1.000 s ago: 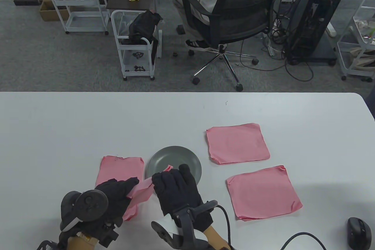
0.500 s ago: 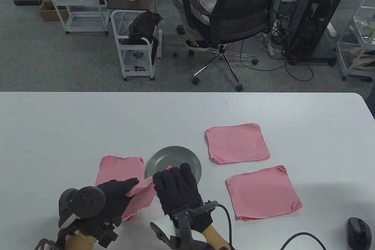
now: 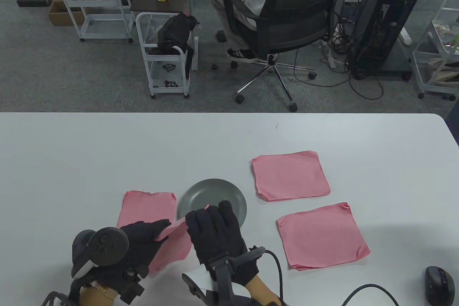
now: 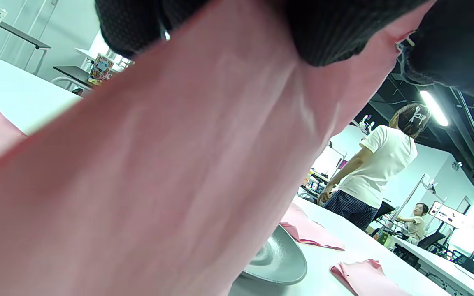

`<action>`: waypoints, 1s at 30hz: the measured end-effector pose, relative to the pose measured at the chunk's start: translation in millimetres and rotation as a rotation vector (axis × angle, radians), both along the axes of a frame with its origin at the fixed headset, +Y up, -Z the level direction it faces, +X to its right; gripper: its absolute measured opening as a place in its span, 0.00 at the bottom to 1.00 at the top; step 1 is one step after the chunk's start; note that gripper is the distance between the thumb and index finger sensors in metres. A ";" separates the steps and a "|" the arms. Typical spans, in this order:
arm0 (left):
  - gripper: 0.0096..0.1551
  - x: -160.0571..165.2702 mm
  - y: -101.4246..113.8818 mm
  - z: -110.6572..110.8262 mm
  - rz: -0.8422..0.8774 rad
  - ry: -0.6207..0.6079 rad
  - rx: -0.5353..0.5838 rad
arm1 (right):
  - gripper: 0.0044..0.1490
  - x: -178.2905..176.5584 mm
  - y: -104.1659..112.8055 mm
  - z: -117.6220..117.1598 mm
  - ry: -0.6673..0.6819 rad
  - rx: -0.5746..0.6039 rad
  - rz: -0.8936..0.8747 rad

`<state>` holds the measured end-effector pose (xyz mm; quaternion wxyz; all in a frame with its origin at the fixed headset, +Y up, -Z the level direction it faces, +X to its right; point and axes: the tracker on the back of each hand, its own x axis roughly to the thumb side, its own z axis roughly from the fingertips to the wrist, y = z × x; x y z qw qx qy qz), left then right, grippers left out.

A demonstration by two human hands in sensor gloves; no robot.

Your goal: Pinch and push to attach paper clips

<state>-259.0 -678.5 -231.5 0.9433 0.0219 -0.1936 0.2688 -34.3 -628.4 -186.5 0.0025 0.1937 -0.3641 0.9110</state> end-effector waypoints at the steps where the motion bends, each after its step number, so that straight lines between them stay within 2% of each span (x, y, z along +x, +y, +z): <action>1: 0.23 0.7 -0.1 0.4 -0.008 0.000 0.003 | 0.24 0.3 0.5 -0.1 0.006 -0.008 -0.005; 10: 0.23 3.6 -1.0 1.5 -0.052 0.004 0.018 | 0.24 -1.3 2.1 -0.6 0.029 -0.061 0.006; 20: 0.22 9.8 -2.0 2.4 -0.131 -0.016 0.039 | 0.24 1.3 3.4 -7.6 0.125 -0.227 0.054; 25: 0.22 4.8 -4.3 -1.7 -0.064 -0.038 0.006 | 0.26 9.9 5.0 -11.9 0.174 -0.254 -0.030; 27: 0.22 2.6 -4.2 -2.2 -0.041 -0.046 0.003 | 0.28 13.4 5.6 -13.5 0.158 -0.243 -0.044; 30: 0.22 2.1 -4.2 -2.4 -0.032 -0.052 0.001 | 0.27 16.4 5.0 -15.3 0.152 -0.246 -0.044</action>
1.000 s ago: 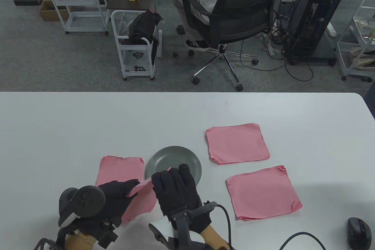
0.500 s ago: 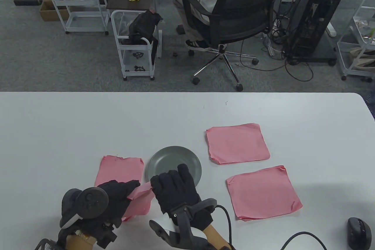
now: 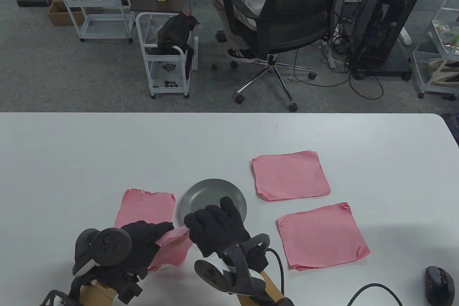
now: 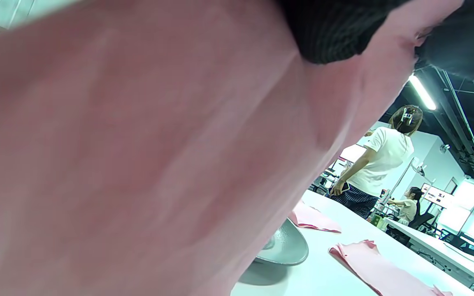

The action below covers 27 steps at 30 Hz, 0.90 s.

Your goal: Pinch and push to attach paper clips

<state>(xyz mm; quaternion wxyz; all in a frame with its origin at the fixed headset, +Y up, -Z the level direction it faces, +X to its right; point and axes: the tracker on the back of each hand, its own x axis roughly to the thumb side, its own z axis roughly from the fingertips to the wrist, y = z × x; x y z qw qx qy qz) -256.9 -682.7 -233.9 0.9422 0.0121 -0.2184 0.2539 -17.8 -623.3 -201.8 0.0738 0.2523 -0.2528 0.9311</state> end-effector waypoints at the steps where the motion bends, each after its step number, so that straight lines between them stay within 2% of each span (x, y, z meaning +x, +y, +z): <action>1: 0.22 0.0 -0.1 -0.1 0.005 -0.003 -0.002 | 0.26 0.6 0.0 -0.4 0.007 -0.004 -0.004; 19: 0.22 -2.8 -2.0 -2.8 0.072 -0.034 -0.020 | 0.23 5.3 -2.6 -1.6 -0.002 0.024 -0.048; 27: 0.22 -1.9 -2.4 -2.5 0.087 -0.046 -0.011 | 0.21 10.5 -5.0 -7.4 0.043 -0.021 -0.117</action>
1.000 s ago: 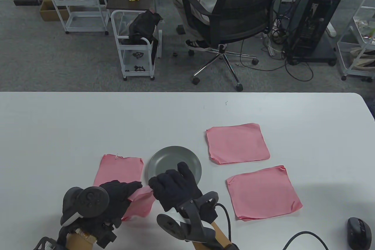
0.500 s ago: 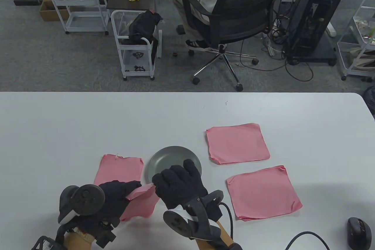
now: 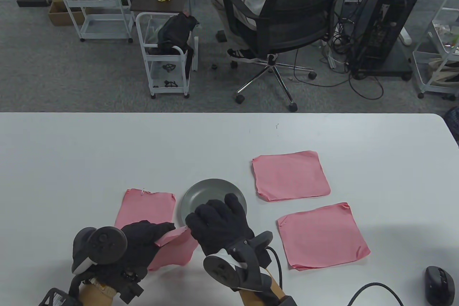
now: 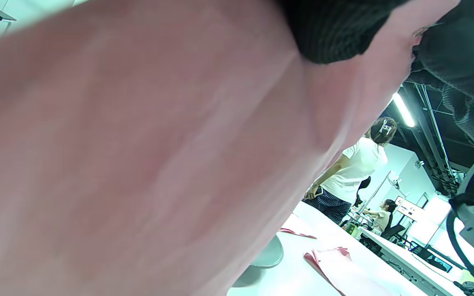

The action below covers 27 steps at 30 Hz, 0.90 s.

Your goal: Pinch and push to attach paper clips

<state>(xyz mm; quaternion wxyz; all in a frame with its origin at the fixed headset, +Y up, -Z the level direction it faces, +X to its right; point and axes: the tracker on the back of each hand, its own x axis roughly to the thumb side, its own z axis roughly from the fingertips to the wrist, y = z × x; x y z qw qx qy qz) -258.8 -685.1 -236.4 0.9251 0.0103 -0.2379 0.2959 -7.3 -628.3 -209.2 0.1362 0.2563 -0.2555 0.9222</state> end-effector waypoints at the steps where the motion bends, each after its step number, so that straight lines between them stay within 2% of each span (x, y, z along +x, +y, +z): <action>1: 0.22 0.3 0.1 0.2 -0.006 0.003 0.003 | 0.21 -0.2 -0.1 -0.4 0.005 -0.008 0.008; 13: 0.22 0.3 -0.5 -0.1 -0.007 -0.004 -0.013 | 0.22 -5.0 -4.0 -1.1 0.013 -0.019 0.046; 16: 0.22 -2.1 -2.4 -2.1 0.020 -0.004 -0.046 | 0.28 -3.3 -3.6 -1.7 0.045 -0.036 0.000; 20: 0.22 -2.6 -3.2 -3.0 0.025 -0.006 -0.054 | 0.24 -2.5 -1.5 0.3 0.032 -0.018 -0.032; 27: 0.22 -1.6 -3.9 -3.2 0.022 -0.010 -0.061 | 0.25 -2.8 -1.3 0.0 0.008 -0.008 -0.012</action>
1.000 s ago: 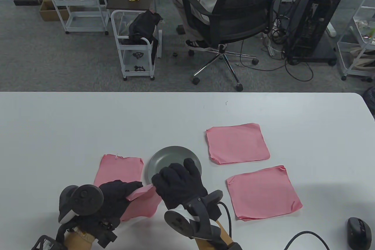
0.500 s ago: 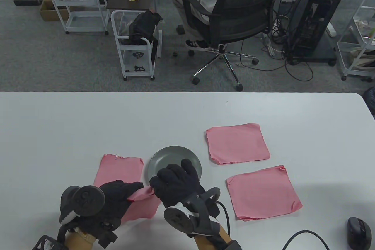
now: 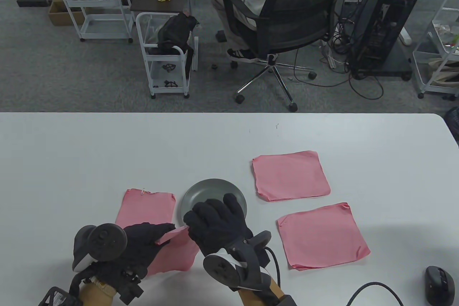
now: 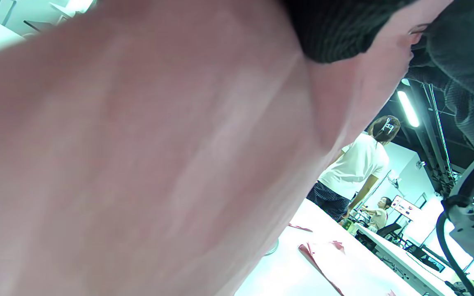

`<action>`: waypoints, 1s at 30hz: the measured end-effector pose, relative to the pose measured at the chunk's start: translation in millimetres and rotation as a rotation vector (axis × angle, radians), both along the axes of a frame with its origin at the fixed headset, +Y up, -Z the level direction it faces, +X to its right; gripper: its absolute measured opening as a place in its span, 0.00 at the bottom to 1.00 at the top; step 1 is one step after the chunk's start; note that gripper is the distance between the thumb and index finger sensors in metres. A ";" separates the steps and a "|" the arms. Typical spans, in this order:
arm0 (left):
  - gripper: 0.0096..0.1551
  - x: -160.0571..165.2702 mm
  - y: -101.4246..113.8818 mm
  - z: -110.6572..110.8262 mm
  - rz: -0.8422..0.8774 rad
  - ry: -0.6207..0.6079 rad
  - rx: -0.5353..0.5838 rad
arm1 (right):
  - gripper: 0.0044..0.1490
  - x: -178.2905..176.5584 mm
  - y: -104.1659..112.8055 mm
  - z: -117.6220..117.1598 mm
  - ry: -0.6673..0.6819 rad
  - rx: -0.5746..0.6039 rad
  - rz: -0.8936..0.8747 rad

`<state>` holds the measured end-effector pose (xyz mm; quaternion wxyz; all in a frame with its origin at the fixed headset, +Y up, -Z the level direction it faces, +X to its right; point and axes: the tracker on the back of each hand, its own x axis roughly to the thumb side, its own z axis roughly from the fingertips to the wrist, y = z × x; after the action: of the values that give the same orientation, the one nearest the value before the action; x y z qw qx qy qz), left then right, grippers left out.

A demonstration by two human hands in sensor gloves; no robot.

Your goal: Pinch and push to attach paper clips

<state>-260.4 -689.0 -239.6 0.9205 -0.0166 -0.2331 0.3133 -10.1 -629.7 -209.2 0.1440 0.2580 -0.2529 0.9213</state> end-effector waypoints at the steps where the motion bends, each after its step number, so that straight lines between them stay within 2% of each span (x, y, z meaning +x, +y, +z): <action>1: 0.22 -0.1 -0.1 -0.2 0.003 0.001 -0.001 | 0.24 -0.5 -0.2 0.4 -0.003 0.003 0.009; 10: 0.22 0.0 -1.7 -1.4 0.058 -0.012 -0.044 | 0.23 -3.8 -2.5 4.2 -0.020 0.056 0.018; 15: 0.22 0.7 -0.6 -0.2 0.033 -0.008 -0.021 | 0.23 -4.0 -2.0 4.1 -0.020 0.056 0.020; 24: 0.22 0.8 -1.5 -0.6 0.042 -0.017 -0.017 | 0.23 -3.6 -3.2 2.6 -0.001 0.035 0.004; 30: 0.22 -0.2 -3.3 -2.1 0.043 -0.017 -0.029 | 0.23 -4.0 -5.5 -3.4 0.018 -0.026 -0.007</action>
<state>-260.5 -692.3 -241.8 0.9111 -0.0276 -0.2367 0.3362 -14.1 -635.2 -212.6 0.1527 0.2636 -0.2403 0.9217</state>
